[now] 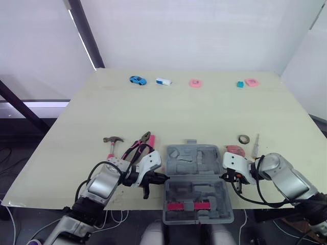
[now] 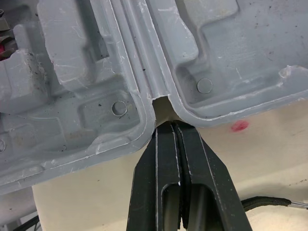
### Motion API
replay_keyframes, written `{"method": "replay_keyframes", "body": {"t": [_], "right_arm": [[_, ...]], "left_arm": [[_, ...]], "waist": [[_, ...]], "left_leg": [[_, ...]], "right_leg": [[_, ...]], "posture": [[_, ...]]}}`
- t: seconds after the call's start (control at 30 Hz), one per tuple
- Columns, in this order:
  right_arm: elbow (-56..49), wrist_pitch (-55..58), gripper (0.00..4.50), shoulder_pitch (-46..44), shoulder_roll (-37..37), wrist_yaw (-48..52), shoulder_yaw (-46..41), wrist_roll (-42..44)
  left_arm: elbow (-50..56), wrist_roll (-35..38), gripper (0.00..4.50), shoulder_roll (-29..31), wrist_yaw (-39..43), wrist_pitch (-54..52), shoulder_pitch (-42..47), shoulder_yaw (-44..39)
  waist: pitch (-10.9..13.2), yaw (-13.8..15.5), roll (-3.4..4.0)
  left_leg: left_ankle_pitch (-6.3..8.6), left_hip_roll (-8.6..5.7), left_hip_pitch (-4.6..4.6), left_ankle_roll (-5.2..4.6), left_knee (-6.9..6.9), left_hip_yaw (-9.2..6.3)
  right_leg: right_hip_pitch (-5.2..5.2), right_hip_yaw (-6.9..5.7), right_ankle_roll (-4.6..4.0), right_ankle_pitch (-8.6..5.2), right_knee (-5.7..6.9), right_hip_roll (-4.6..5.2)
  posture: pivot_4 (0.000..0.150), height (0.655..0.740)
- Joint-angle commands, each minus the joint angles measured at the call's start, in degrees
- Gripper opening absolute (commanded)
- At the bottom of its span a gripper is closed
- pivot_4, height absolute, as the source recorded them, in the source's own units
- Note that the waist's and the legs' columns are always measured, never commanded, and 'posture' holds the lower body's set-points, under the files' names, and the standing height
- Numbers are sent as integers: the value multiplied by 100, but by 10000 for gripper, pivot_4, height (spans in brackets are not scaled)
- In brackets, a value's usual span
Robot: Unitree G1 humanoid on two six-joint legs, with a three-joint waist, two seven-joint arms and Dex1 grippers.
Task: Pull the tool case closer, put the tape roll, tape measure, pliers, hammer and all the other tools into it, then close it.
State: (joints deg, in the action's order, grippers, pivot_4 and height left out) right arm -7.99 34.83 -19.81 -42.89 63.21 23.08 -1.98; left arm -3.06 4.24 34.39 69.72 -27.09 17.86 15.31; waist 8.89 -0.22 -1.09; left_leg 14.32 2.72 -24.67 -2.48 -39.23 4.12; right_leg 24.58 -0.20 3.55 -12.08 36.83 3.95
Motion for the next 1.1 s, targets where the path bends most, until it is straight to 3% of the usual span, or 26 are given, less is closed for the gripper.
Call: {"method": "replay_keyframes", "body": {"t": [0.03, 0.73, 0.83, 1.1], "right_arm": [[-185, -9, 0, 5, -58, 40, -66, 86], [-218, -25, 0, 79, -118, -60, -155, 92], [-238, 16, 0, 102, -126, -186, -429, 213], [-572, -597, 0, 977, -50, -265, -2565, 1620]], "left_arm": [[105, 53, 1333, 34, 22, -2, -98, 183], [170, 162, 1333, 152, -85, 69, -229, 183], [185, 312, 1333, 180, -198, 220, -289, -120], [1010, 1730, 1333, 106, -464, 397, -1191, -1851]], "waist": [[0, 0, 0], [-1, 12, 0], [-1, 13, 0], [-1, 52, 0]], "left_leg": [[0, 0, 0, 0, 0, 0], [0, 0, 1, 0, 0, 0], [0, 0, 1, 0, 0, 0], [0, 2, 1, 0, 0, 0]], "right_leg": [[0, 0, 0, 0, 0, 0], [0, 0, 0, 0, 0, 0], [0, 0, 0, 0, 0, 0], [-2, 0, 0, 0, -2, 4]], "posture": [[1500, 7400], [1500, 7400], [1500, 7400], [1500, 7400]]}}
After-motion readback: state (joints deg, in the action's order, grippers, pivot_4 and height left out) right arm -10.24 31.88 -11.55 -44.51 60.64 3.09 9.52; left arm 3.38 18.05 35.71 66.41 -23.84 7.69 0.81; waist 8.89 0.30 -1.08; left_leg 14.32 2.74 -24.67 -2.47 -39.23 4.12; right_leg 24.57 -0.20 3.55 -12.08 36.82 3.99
